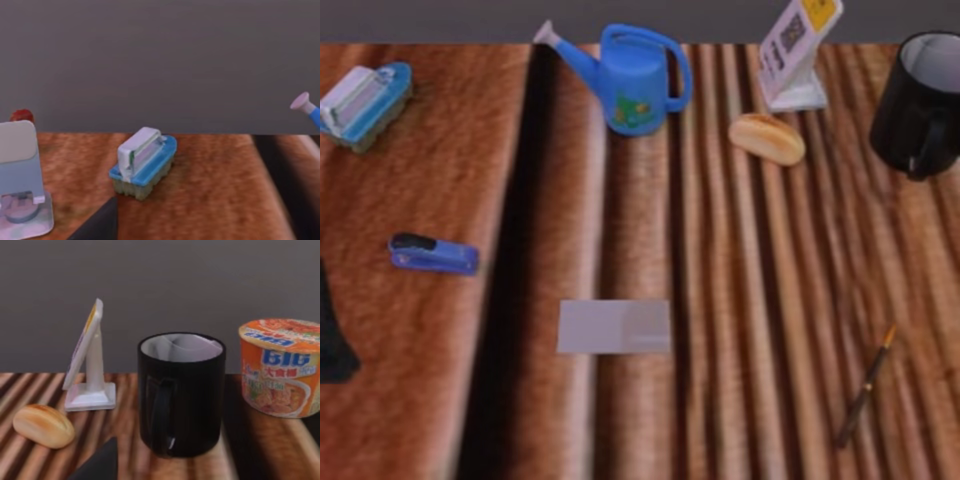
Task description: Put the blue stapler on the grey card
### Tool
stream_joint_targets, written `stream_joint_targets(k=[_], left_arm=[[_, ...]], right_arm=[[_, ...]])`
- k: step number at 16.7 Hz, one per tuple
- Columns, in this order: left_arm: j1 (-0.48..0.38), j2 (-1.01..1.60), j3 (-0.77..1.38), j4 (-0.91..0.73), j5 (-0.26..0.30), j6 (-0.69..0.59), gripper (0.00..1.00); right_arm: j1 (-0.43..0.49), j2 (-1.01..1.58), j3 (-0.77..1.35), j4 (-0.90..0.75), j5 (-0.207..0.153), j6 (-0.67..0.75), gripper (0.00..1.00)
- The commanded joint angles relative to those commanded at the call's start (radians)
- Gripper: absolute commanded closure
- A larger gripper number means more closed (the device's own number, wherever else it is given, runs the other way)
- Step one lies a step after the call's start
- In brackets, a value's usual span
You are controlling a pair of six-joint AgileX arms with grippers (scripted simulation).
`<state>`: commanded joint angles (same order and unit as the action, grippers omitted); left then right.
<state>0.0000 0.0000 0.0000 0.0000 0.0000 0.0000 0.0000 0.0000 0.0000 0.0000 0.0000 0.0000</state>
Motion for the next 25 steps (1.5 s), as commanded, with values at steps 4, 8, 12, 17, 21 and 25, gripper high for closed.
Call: stream_joint_targets(k=[4, 8, 12, 17, 21, 25], left_arm=[[-0.004, 0.031, 0.031, -0.022, 0.002, 0.030, 0.00], [-0.020, 0.220, 0.216, -0.149, 0.005, 0.200, 0.00], [-0.040, 0.569, 0.513, -0.355, 0.002, 0.471, 0.00], [-0.071, 1.133, 0.928, -0.665, -0.003, 0.866, 0.00], [-0.097, 1.553, 1.239, -0.899, -0.005, 1.164, 0.00], [-0.118, 1.853, 1.498, -1.078, -0.003, 1.403, 0.00]], right_arm=[[0.000, 0.000, 0.000, 0.000, 0.000, 0.000, 0.00], [0.000, 0.000, 0.000, 0.000, 0.000, 0.000, 0.00], [0.000, 0.000, 0.000, 0.000, 0.000, 0.000, 0.00], [0.000, 0.000, 0.000, 0.000, 0.000, 0.000, 0.00], [0.000, 0.000, 0.000, 0.000, 0.000, 0.000, 0.00], [0.000, 0.000, 0.000, 0.000, 0.000, 0.000, 0.00]])
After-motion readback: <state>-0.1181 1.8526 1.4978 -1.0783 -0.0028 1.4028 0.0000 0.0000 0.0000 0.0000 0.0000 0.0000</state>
